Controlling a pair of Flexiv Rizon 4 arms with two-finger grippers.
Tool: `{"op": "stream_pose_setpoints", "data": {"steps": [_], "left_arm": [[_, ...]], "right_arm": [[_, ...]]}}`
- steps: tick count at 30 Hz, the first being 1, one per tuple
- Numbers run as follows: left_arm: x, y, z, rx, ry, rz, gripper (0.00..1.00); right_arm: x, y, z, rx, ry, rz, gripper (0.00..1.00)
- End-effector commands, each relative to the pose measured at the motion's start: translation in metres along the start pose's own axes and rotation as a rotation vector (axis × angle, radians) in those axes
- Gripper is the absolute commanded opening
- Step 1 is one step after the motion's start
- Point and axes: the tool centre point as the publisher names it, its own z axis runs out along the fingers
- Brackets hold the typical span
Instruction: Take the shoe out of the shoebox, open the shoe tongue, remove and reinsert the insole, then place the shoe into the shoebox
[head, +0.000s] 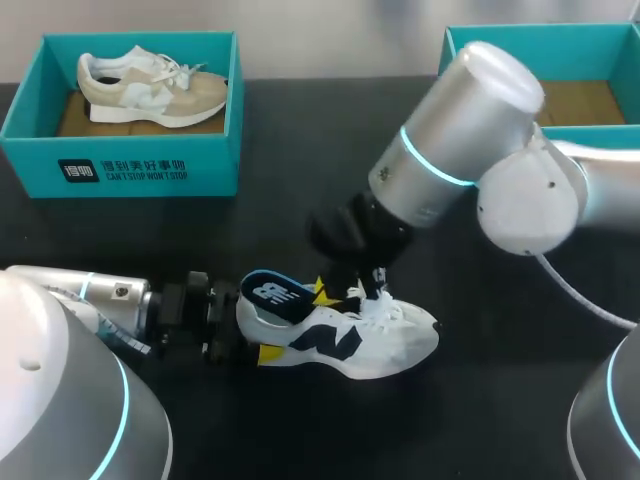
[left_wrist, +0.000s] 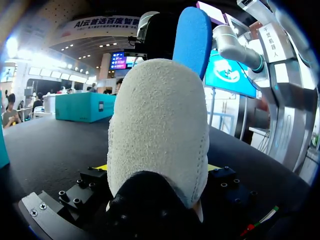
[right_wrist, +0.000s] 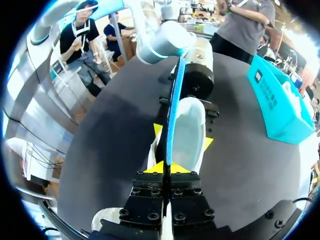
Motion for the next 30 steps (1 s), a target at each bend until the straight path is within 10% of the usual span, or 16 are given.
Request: {"op": "stream_pose_setpoints", "data": {"steps": [1,12,21,30], "left_arm": [[-0.002,0.002,-0.001,0.0,-0.002,0.0,0.0],[-0.002,0.002,-0.001,0.0,-0.002,0.0,0.0],[-0.002,0.002,-0.001,0.0,-0.002,0.0,0.0],[-0.002,0.002,-0.001,0.0,-0.002,0.0,0.0]], "right_arm": [[-0.013,0.018,0.007,0.048,0.091,-0.051,0.0],[-0.02,0.034,0.019,0.092,0.227,-0.115,0.0],[-0.019,0.033,0.009,0.078,0.236,-0.052,0.33],[-0.017,0.032,-0.006,0.131,0.251,0.07,0.42]]}}
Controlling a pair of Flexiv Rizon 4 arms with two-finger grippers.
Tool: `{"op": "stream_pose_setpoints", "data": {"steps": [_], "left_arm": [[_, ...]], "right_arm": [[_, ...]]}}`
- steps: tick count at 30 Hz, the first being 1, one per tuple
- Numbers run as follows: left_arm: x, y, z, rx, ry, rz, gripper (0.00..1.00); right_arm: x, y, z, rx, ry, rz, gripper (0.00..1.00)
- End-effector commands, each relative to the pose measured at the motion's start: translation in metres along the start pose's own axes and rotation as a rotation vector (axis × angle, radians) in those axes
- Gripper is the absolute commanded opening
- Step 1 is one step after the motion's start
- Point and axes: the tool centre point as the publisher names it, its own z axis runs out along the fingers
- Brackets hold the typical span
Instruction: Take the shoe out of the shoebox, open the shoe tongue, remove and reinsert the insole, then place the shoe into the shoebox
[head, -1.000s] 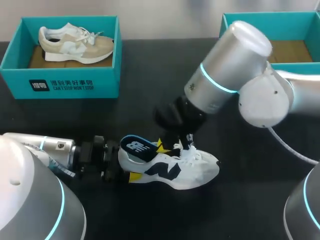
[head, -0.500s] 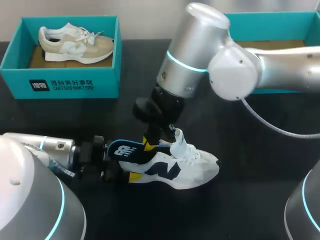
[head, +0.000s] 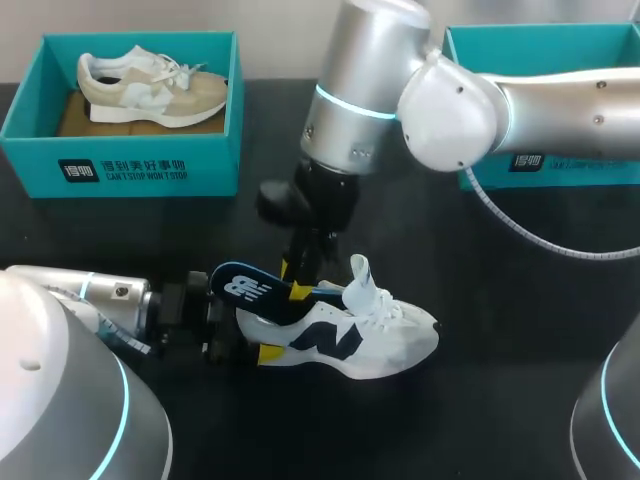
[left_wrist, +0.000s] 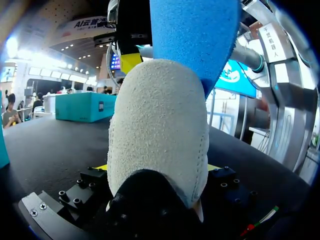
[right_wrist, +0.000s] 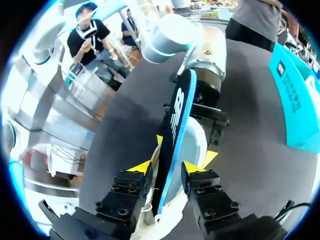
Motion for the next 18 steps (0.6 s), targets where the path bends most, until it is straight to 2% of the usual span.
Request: {"op": "stream_pose_setpoints", "data": {"steps": [1,3,4,5,6,9,10,18], "left_arm": [[-0.001,0.002,-0.001,0.0,-0.002,-0.001,0.0],[-0.001,0.002,-0.001,0.0,-0.002,-0.001,0.0],[-0.001,0.002,-0.001,0.0,-0.002,-0.001,0.0],[-0.001,0.002,-0.001,0.0,-0.002,-0.001,0.0],[-0.001,0.002,-0.001,0.0,-0.002,-0.001,0.0],[-0.001,0.002,-0.001,0.0,-0.002,-0.001,0.0],[-0.001,0.002,-0.001,0.0,-0.002,-0.001,0.0],[-0.001,0.002,-0.001,0.0,-0.002,-0.001,0.0]], "right_arm": [[0.003,0.001,-0.008,0.016,-0.003,0.042,0.42],[0.004,0.001,-0.01,0.022,-0.007,0.062,0.44],[0.005,0.002,-0.013,0.027,-0.009,0.08,0.51],[0.006,0.002,-0.015,0.033,-0.014,0.099,0.88],[0.007,0.003,-0.016,0.032,-0.015,0.106,1.0],[0.014,0.004,-0.023,0.011,-0.043,0.172,1.0],[0.019,0.005,-0.026,0.048,-0.062,0.192,1.0],[0.019,0.005,-0.026,0.048,-0.062,0.192,1.0]]}}
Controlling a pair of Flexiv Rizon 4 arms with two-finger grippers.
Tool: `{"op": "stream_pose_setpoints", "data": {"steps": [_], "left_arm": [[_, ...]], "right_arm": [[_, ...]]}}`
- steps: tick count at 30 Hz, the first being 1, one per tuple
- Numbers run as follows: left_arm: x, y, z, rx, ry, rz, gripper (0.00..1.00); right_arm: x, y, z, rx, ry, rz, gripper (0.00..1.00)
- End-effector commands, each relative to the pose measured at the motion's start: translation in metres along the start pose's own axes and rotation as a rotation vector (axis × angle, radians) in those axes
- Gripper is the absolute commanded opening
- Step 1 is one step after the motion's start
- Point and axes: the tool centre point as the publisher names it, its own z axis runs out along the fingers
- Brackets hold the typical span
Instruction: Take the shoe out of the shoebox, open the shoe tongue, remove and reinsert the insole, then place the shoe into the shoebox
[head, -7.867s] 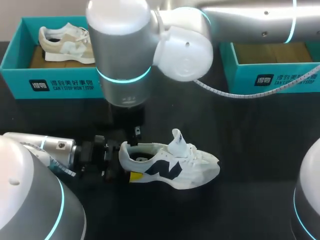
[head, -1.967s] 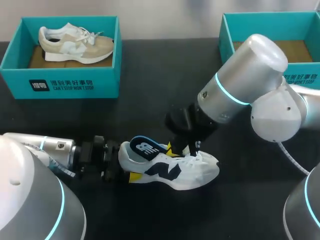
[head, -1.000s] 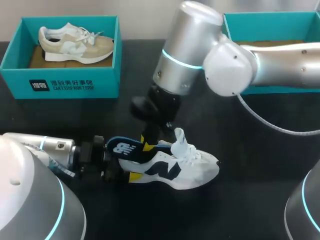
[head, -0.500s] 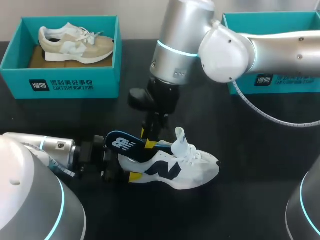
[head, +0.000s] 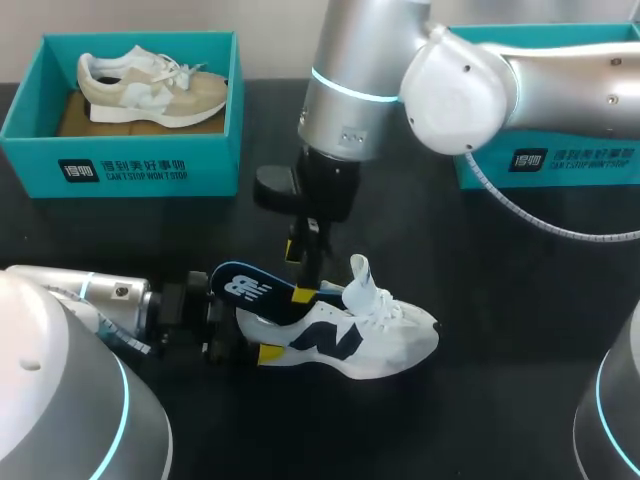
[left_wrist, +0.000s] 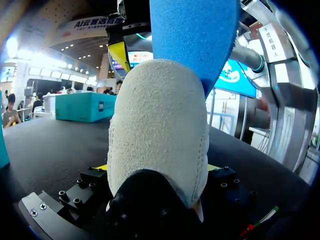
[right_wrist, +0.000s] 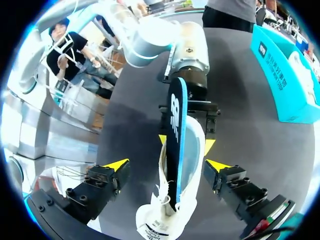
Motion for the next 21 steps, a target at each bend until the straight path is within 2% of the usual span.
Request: {"op": "stream_pose_setpoints", "data": {"steps": [1,3,6,9,11,14,21], "left_arm": [[-0.001,0.002,-0.001,0.0,-0.002,-0.001,0.0],[-0.001,0.002,-0.001,0.0,-0.002,-0.001,0.0],[-0.001,0.002,-0.001,0.0,-0.002,-0.001,0.0],[-0.001,0.002,-0.001,0.0,-0.002,-0.001,0.0],[-0.001,0.002,-0.001,0.0,-0.002,-0.001,0.0],[-0.001,0.002,-0.001,0.0,-0.002,-0.001,0.0],[-0.001,0.002,-0.001,0.0,-0.002,-0.001,0.0]], "right_arm": [[0.002,-0.003,-0.001,-0.003,-0.006,0.001,1.0],[0.002,-0.003,-0.001,-0.003,-0.006,0.001,1.0],[0.002,0.008,0.007,-0.038,0.084,0.033,1.0],[0.004,0.012,0.009,-0.108,0.148,0.072,1.0],[0.006,0.014,0.009,-0.126,0.179,0.092,1.0],[0.009,0.018,0.011,-0.134,0.18,0.128,1.0],[0.011,0.018,0.013,-0.102,0.108,0.211,1.0]]}}
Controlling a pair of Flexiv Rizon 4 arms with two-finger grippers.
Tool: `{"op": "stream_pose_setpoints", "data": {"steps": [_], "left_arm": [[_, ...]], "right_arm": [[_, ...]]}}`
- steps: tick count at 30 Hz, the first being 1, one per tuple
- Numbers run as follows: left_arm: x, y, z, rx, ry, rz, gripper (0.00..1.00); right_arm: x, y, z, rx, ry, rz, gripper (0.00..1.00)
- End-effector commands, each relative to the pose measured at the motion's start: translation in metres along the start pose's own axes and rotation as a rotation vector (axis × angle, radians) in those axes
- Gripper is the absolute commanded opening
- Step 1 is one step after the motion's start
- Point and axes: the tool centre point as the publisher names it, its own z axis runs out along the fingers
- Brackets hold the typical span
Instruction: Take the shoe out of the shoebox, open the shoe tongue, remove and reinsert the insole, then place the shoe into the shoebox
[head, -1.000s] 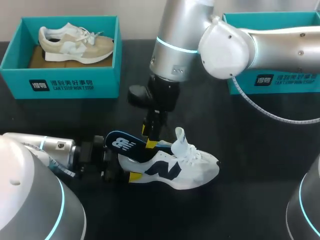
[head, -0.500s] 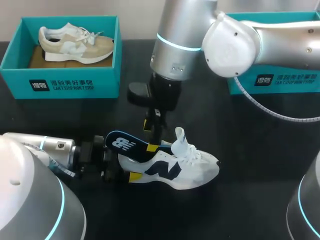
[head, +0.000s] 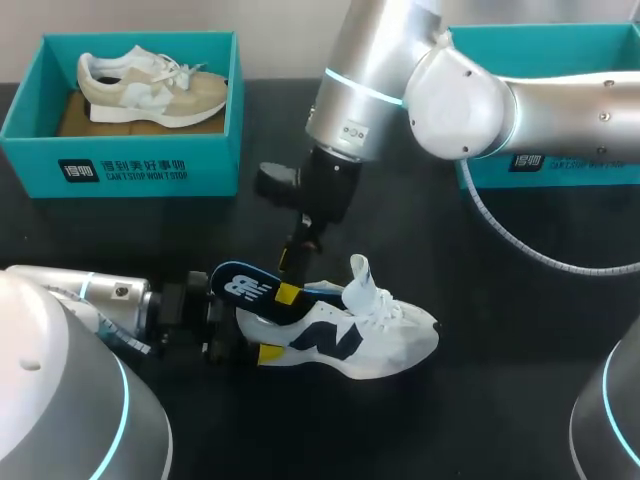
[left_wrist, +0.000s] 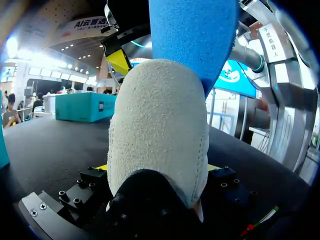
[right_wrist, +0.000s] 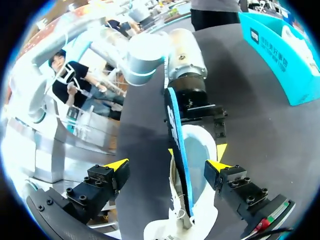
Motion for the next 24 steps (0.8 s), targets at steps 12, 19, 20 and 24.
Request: {"op": "stream_pose_setpoints", "data": {"steps": [12,19,20,24], "left_arm": [[-0.001,0.002,-0.001,0.0,-0.002,-0.001,0.0],[-0.001,0.002,-0.001,0.0,-0.002,-0.001,0.0],[-0.001,0.002,-0.001,0.0,-0.002,-0.001,0.0],[-0.001,0.002,-0.001,0.0,-0.002,-0.001,0.0]], "right_arm": [[0.003,-0.004,0.015,-0.018,-0.119,-0.029,1.0],[-0.003,-0.003,0.018,-0.022,-0.146,-0.038,0.9],[-0.004,-0.002,0.019,-0.02,-0.146,-0.039,0.84],[-0.006,0.0,0.023,-0.009,-0.148,-0.045,0.65]]}}
